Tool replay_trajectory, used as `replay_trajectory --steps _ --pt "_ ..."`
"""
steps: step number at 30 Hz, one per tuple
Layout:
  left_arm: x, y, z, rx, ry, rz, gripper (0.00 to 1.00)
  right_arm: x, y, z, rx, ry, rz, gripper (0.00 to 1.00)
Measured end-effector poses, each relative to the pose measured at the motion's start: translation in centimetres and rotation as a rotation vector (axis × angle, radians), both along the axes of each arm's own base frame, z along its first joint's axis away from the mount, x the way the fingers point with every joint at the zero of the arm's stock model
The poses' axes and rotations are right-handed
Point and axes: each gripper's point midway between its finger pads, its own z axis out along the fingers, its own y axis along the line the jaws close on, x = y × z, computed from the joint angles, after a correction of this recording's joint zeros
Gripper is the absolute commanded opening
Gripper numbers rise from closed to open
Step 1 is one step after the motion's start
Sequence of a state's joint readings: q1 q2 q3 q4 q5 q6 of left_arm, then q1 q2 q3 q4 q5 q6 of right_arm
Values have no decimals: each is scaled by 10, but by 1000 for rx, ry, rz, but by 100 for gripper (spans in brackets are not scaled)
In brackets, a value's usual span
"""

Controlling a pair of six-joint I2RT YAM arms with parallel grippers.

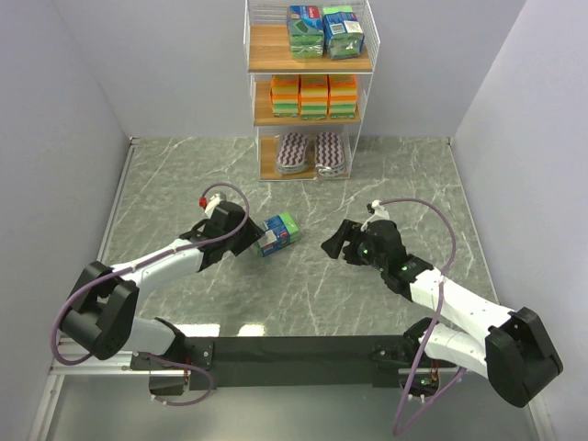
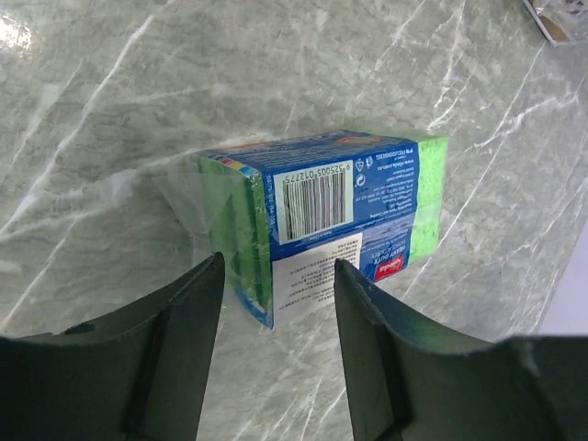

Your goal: Place and organize the cleaning sponges onto the shelf

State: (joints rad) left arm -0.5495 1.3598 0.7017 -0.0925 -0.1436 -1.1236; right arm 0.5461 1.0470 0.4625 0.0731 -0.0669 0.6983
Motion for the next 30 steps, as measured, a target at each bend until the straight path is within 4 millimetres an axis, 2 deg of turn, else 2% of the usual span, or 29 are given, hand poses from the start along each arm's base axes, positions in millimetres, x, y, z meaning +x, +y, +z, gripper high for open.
replay_trajectory --steps 7,10,13,14,22,25,30 --pt "5 -3 -3 -5 -8 0 53 -2 -2 -3 1 6 -4 82" --pt "7 -5 -13 1 6 2 44 -2 -2 -3 5 9 -4 82" --pt "12 -10 -17 -21 5 6 16 -2 -2 -3 6 11 -5 82" --pt "14 -11 -15 -31 -2 8 1 -2 -2 -3 7 10 -6 82" --pt "12 -16 -9 -45 -23 -1 1 -5 -4 -4 7 10 -8 81" --pt "3 -20 6 -65 -48 -9 1 -5 -4 -4 8 9 -8 81" --pt "-9 -31 70 -179 -189 -11 1 -5 -4 -4 8 10 -7 81"
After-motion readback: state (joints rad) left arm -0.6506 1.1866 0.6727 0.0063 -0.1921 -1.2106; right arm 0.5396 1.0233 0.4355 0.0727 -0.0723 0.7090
